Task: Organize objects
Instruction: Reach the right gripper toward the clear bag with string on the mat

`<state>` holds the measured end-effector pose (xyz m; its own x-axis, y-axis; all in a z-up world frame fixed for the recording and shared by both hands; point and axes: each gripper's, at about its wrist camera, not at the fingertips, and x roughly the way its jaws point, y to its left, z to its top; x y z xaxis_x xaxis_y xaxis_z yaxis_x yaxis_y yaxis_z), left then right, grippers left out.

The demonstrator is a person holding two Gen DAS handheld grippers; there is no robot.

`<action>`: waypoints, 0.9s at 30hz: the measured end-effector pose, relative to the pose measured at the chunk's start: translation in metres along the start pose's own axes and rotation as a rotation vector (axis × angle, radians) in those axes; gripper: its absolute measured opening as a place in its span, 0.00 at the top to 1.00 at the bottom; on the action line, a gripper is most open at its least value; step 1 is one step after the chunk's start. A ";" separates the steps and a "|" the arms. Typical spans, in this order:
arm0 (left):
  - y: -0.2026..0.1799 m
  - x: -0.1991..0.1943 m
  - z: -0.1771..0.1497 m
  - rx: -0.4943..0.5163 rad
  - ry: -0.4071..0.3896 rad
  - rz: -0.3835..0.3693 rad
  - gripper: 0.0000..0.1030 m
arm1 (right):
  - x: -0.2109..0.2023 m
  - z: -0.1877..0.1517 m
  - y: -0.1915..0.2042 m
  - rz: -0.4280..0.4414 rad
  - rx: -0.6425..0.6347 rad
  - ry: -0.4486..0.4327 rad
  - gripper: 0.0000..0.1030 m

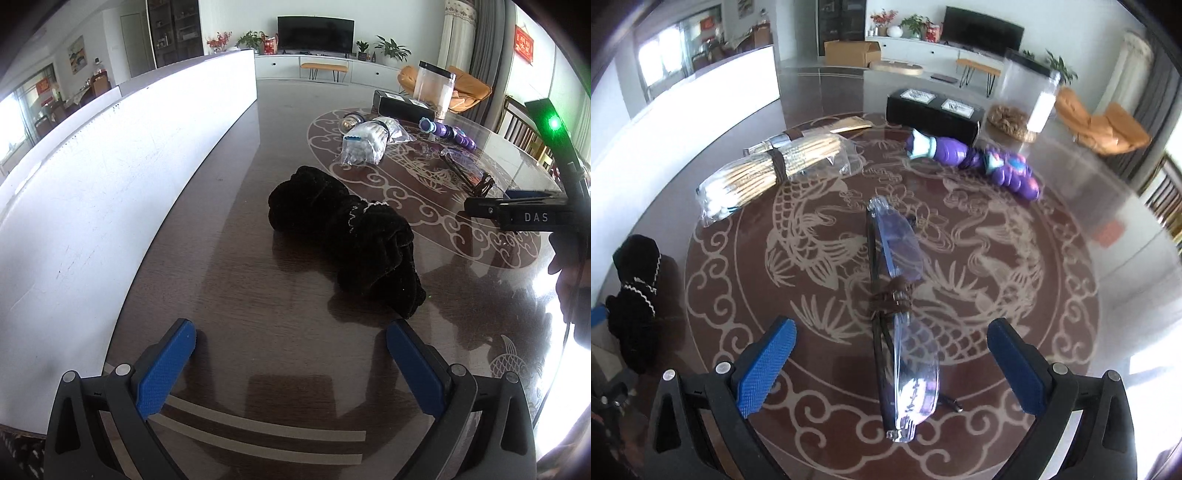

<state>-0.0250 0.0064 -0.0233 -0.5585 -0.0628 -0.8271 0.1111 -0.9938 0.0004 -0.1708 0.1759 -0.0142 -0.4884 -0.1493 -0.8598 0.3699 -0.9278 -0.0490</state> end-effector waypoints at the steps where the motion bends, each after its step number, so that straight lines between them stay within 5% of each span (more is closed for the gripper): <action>1: 0.000 0.000 0.000 0.000 0.000 0.000 0.00 | 0.000 -0.002 -0.003 0.018 0.020 0.002 0.00; 27: 0.000 0.000 0.000 -0.001 -0.001 0.002 0.00 | -0.005 -0.013 -0.006 0.003 0.070 -0.074 0.00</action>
<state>-0.0253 0.0065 -0.0234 -0.5595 -0.0644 -0.8264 0.1126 -0.9936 0.0012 -0.1607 0.1865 -0.0163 -0.5454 -0.1741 -0.8199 0.3160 -0.9487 -0.0088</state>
